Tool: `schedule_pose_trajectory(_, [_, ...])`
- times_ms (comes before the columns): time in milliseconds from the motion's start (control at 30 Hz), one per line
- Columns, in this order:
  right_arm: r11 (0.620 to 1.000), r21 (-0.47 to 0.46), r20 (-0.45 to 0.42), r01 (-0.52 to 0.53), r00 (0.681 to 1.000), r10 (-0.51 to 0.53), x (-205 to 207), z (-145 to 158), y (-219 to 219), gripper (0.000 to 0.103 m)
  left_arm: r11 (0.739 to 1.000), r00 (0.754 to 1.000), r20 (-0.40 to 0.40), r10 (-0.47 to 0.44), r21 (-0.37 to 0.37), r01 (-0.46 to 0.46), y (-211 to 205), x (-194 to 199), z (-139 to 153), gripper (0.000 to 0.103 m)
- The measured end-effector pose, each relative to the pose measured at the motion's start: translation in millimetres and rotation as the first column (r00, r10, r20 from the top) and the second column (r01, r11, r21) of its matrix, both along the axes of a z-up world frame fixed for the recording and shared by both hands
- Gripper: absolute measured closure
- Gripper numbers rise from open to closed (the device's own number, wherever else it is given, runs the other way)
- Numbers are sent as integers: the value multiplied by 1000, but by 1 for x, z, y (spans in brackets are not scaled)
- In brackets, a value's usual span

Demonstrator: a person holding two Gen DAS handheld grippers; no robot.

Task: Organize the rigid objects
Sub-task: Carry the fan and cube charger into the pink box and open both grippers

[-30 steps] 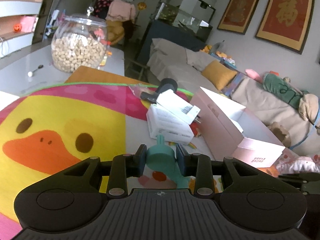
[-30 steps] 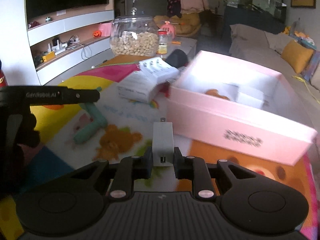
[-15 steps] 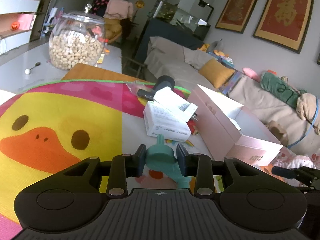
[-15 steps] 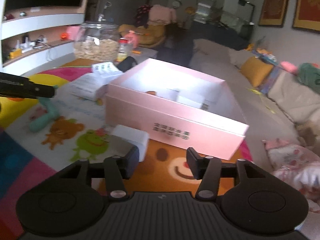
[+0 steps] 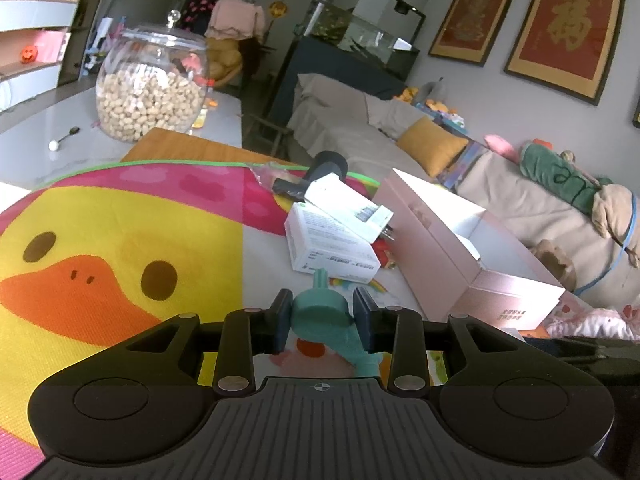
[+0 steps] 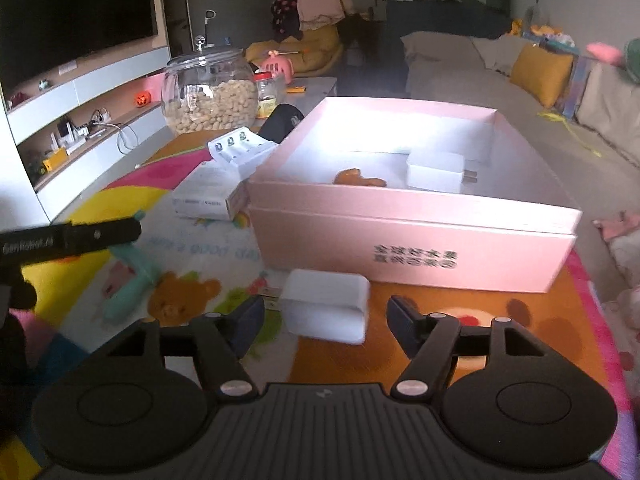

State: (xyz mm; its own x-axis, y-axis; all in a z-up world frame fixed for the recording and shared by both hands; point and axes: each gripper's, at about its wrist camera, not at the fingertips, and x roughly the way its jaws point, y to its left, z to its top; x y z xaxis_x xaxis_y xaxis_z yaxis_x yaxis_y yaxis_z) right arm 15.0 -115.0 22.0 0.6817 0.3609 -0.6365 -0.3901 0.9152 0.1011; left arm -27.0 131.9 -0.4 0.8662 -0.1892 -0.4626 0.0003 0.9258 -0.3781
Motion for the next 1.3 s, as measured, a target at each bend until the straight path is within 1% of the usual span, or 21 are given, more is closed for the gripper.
schedule_pose_trajectory(33, [1000, 5, 4, -3, 1000, 3, 1, 0, 1, 40, 1000, 1000, 1, -1, 0, 1, 0, 0, 0, 66])
schedule_pose_trajectory(67, [1000, 8, 11, -2, 1000, 2, 1, 0, 2, 43, 1000, 1000, 2, -2, -1, 2, 0, 0, 0, 66])
schedule_pose_trajectory(333, [999, -16, 57, -46, 997, 47, -14, -1, -1, 43, 999, 1000, 9, -9, -31, 10, 3, 0, -2, 66])
schedule_pose_trajectory(467, [999, -10, 60, -42, 997, 42, -19, 2, -5, 43, 1000, 999, 30, -18, -6, 19, -1, -3, 1, 68])
schedule_pose_trajectory(567, [999, -9, 79, -41, 996, 42, -27, 6, -10, 44, 999, 999, 35, -16, 36, 15, -7, -5, 3, 68])
schedule_pose_trajectory(600, [999, -9, 91, -44, 995, 44, -32, 8, -13, 58, 999, 999, 38, -19, 51, 17, -10, -5, 4, 68])
schedule_pose_trajectory(633, [999, -8, 103, -52, 993, 52, -36, 11, -15, 66, 998, 999, 38, -28, 65, 25, -13, -6, 5, 68])
schedule_pose_trajectory(700, [998, -27, 140, -58, 988, 61, -45, 18, -18, 71, 995, 998, 30, -64, 74, 61, -20, -7, 7, 68])
schedule_pose_trajectory(767, [997, -39, 157, -70, 985, 76, -50, 21, -21, 71, 993, 995, 19, -97, 71, 95, -28, -6, 7, 68])
schedule_pose_trajectory(800, [996, -46, 157, -81, 984, 87, -51, 21, -21, 69, 992, 995, 16, -103, 72, 101, -31, -6, 7, 68])
schedule_pose_trajectory(867, [994, -65, 143, -84, 985, 93, -50, 18, -21, 59, 991, 995, 14, -99, 90, 97, -40, -2, 7, 67])
schedule_pose_trajectory(900, [994, -71, 125, -80, 988, 89, -49, 14, -20, 48, 990, 995, 9, -95, 104, 93, -44, 0, 7, 66])
schedule_pose_trajectory(933, [994, -74, 112, -75, 990, 83, -48, 11, -19, 43, 988, 996, -4, -93, 124, 93, -50, 4, 7, 65])
schedule_pose_trajectory(967, [995, -78, 110, -65, 991, 74, -47, 8, -19, 42, 985, 995, -19, -97, 142, 98, -55, 7, 7, 63])
schedule_pose_trajectory(1033, [995, -81, 100, -55, 993, 63, -47, 3, -20, 41, 978, 992, -37, -118, 169, 123, -65, 11, 6, 61])
schedule_pose_trajectory(1133, [997, -65, 85, -44, 995, 49, -46, 2, -25, 41, 971, 987, -51, -152, 179, 159, -76, 14, 5, 61])
schedule_pose_trajectory(1267, [996, -66, 35, -56, 998, 59, -42, -2, -27, 40, 970, 983, -72, -168, 164, 178, -79, 14, 4, 60])
schedule_pose_trajectory(1300, [997, -63, 26, -49, 998, 50, -41, -3, -27, 38, 970, 983, -71, -166, 167, 176, -80, 14, 4, 60])
